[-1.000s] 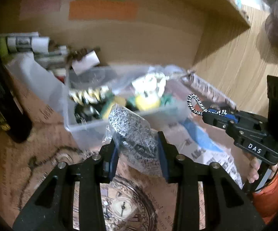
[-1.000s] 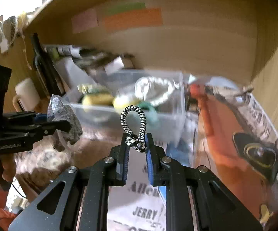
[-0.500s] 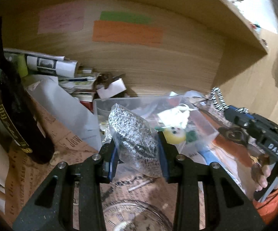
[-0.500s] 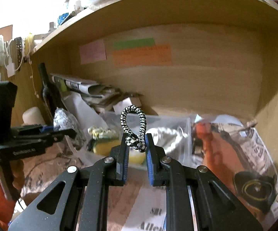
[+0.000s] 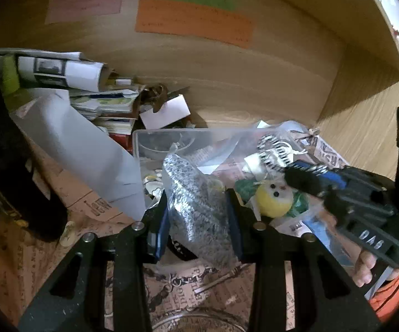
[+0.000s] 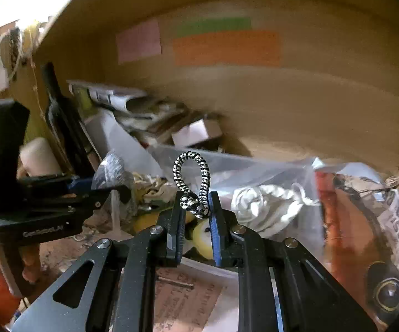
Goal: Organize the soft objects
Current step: 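Lower the grey pouch into the clear box with the left tool while the right tool drops the bracelet in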
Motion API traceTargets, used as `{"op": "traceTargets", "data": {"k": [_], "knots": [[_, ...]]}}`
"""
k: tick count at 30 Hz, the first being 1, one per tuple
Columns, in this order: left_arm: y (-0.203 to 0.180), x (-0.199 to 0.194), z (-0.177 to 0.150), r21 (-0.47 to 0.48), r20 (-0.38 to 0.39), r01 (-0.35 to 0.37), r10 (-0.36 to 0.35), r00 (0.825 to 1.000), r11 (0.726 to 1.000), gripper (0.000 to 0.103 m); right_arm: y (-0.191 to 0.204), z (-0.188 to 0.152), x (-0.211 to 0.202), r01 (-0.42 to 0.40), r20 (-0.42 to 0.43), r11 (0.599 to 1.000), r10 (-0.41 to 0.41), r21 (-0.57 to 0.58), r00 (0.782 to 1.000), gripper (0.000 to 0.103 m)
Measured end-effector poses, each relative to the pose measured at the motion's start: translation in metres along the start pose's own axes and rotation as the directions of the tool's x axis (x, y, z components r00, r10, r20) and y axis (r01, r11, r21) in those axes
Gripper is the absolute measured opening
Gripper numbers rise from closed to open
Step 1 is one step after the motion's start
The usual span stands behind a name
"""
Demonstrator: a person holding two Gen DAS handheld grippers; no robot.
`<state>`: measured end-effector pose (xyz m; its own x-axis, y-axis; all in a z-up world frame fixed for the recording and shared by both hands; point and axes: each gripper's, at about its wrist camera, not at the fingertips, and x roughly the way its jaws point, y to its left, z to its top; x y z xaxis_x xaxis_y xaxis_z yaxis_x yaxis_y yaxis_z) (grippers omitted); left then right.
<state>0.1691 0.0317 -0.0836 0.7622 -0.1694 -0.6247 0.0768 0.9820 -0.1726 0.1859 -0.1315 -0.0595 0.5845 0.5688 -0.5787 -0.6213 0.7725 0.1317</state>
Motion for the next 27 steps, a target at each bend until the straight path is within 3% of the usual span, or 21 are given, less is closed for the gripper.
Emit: {"op": "traceTargets", "data": {"k": [6,9,12,17,27], "knots": [[-0.006,0.017,0.002,0.030,-0.022,-0.016,0.017,1.000,0.999,0.038,0.000,-0.007,0.022,-0.001,-0.068,1.000,0.001,-0.009,0.998,0.017],[-0.008,0.023,0.001,0.044,-0.036,-0.029,0.031,0.999,0.999,0.044,-0.001,-0.010,0.025,-0.003,-0.088,1.000,0.001,-0.019,0.996,0.017],[-0.006,0.023,0.001,0.038,-0.039,-0.039,0.041,0.998,0.998,0.052,0.000,-0.010,0.024,-0.013,-0.096,0.999,0.010,-0.030,0.995,0.026],[-0.001,0.012,0.003,0.018,-0.031,-0.034,0.034,0.999,0.999,0.060,0.003,-0.009,0.016,-0.007,-0.072,0.999,0.004,-0.042,0.997,0.047],[-0.015,-0.045,0.011,0.050,0.101,-0.028,0.023,0.995,0.998,0.069,-0.001,0.005,-0.029,0.010,0.048,1.000,-0.009,-0.016,0.999,0.052]]}}
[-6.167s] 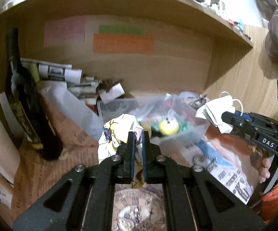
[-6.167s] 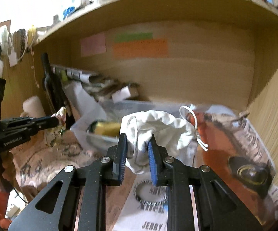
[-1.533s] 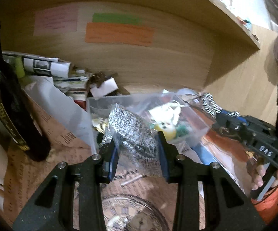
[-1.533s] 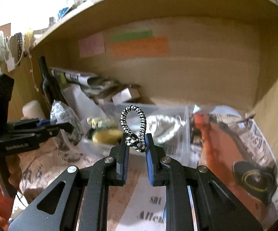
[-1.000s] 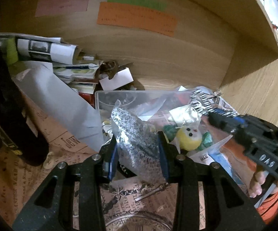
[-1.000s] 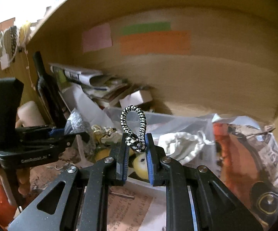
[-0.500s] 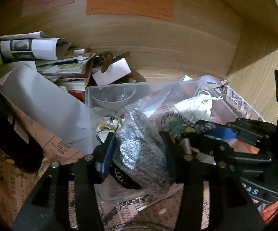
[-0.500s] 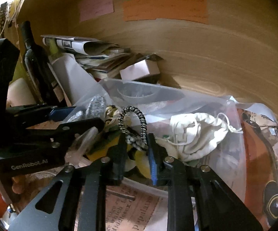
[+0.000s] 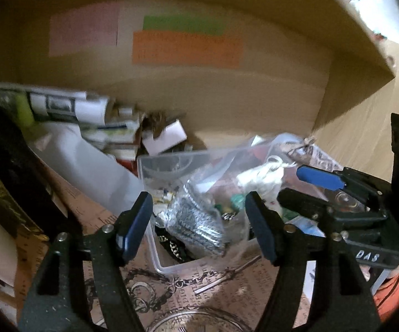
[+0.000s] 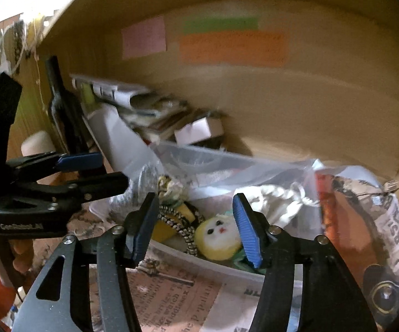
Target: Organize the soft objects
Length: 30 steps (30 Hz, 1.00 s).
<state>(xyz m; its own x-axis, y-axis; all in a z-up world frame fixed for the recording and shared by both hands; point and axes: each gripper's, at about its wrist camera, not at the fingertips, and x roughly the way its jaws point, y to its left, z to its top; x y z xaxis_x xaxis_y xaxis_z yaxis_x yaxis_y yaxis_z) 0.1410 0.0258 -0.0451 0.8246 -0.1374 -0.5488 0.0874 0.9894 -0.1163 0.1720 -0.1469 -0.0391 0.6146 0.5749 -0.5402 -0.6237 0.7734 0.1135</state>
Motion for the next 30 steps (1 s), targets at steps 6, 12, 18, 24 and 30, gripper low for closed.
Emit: {"op": "traceTargets", "data": {"k": [6,12,18,24,30], "knots": [[-0.010,-0.041,0.004,0.017,0.104,-0.012,0.010,0.995,1.000,0.070,-0.001,0.007,-0.048,0.031,0.112,0.999,-0.032,0.011,0.993,0.052],[-0.020,-0.085,0.002,0.027,0.225,-0.031,0.025,0.974,0.999,0.085,0.005,0.009,-0.091,0.048,0.220,0.999,-0.051,0.018,0.974,0.064],[-0.028,-0.116,-0.001,0.034,0.299,-0.040,0.028,0.954,0.999,0.094,0.012,0.007,-0.117,0.053,0.292,0.998,-0.057,0.023,0.955,0.082],[-0.038,-0.129,-0.009,0.048,0.337,-0.078,0.058,0.940,0.996,0.100,0.018,0.003,-0.128,0.060,0.320,0.998,-0.063,0.021,0.945,0.086],[-0.046,-0.135,-0.016,0.051,0.346,-0.089,0.066,0.936,0.995,0.102,0.021,-0.002,-0.135,0.076,0.346,0.997,-0.083,0.034,0.934,0.099]]}}
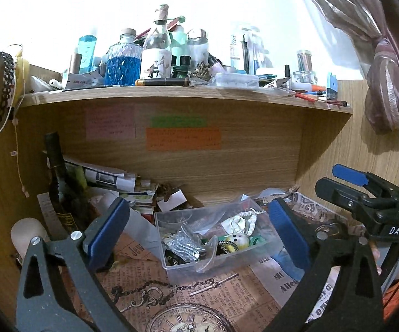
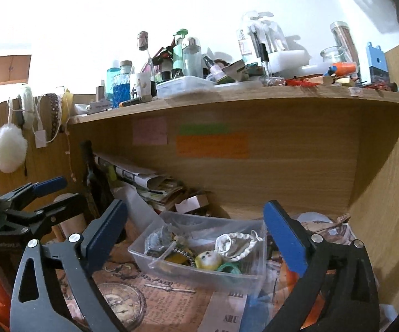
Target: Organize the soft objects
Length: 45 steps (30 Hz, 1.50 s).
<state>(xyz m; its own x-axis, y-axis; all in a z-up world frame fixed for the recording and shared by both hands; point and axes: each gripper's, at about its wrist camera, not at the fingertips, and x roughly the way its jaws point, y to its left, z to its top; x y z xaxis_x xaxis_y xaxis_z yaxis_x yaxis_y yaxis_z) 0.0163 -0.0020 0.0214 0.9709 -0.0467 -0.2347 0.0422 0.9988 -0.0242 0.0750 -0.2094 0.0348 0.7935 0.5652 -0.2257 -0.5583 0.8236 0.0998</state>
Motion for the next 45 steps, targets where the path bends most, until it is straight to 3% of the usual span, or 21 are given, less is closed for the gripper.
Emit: {"op": "traceTargets", "data": {"k": [45], "knots": [[-0.0051,0.0024,-0.0029,-0.011,-0.007,0.004,-0.004,1.000,1.000,0.103,0.0013,-0.0017,-0.0049,-0.007,0.013,1.000,0.007,-0.004,1.000,0.103]]}}
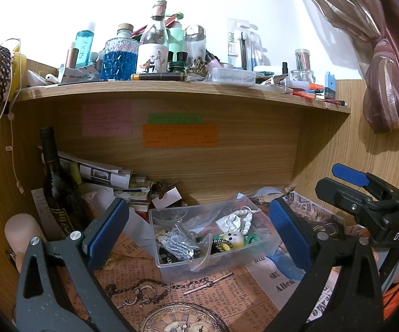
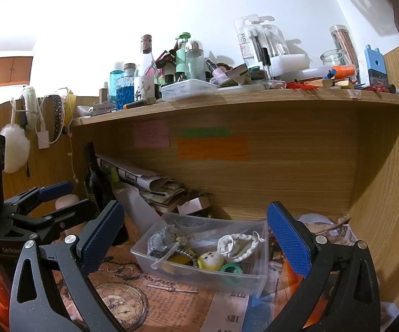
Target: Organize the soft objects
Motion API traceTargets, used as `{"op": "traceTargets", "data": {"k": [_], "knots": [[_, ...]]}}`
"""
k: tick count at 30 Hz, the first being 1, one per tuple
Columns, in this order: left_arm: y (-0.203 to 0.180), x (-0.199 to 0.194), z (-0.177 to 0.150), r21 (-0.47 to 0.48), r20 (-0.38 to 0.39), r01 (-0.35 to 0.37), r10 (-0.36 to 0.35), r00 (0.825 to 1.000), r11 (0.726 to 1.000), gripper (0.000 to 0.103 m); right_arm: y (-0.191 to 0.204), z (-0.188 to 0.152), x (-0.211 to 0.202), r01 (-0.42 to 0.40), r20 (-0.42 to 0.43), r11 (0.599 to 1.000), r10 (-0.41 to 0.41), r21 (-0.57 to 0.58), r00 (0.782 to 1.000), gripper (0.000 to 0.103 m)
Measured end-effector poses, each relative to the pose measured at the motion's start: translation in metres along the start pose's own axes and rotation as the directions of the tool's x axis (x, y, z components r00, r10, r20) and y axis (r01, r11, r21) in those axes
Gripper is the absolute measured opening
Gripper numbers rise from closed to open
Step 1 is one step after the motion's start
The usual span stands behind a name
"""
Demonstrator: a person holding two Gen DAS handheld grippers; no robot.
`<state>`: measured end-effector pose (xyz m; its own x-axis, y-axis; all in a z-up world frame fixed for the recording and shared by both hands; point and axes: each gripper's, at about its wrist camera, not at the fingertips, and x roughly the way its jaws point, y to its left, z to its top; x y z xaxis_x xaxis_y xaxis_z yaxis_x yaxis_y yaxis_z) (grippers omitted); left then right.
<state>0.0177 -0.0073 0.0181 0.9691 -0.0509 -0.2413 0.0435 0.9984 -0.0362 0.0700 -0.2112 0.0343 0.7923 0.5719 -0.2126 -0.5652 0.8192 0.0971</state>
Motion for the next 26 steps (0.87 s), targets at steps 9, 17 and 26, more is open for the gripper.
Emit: {"op": "traceTargets", "data": {"k": [9,17,26], "knots": [[-0.0012,0.0037,-0.0006,-0.005,-0.015,0.022,-0.022,1.000,1.000,0.103,-0.0006,0.0001,0.0001,0.000,-0.003,1.000,0.000,-0.003,1.000,0.103],[0.0002,0.0056,-0.0015,-0.014,-0.025,0.029,-0.030,0.999,0.999,0.103,-0.0020,-0.0004,0.0019,0.002,-0.008,1.000,-0.002,0.003,1.000,0.103],[0.0025,0.0083,-0.0034,-0.020,-0.034,0.031,-0.031,0.999,0.999,0.103,-0.0012,-0.0048,0.0073,0.008,-0.026,1.000,-0.008,0.011,1.000,0.103]]}}
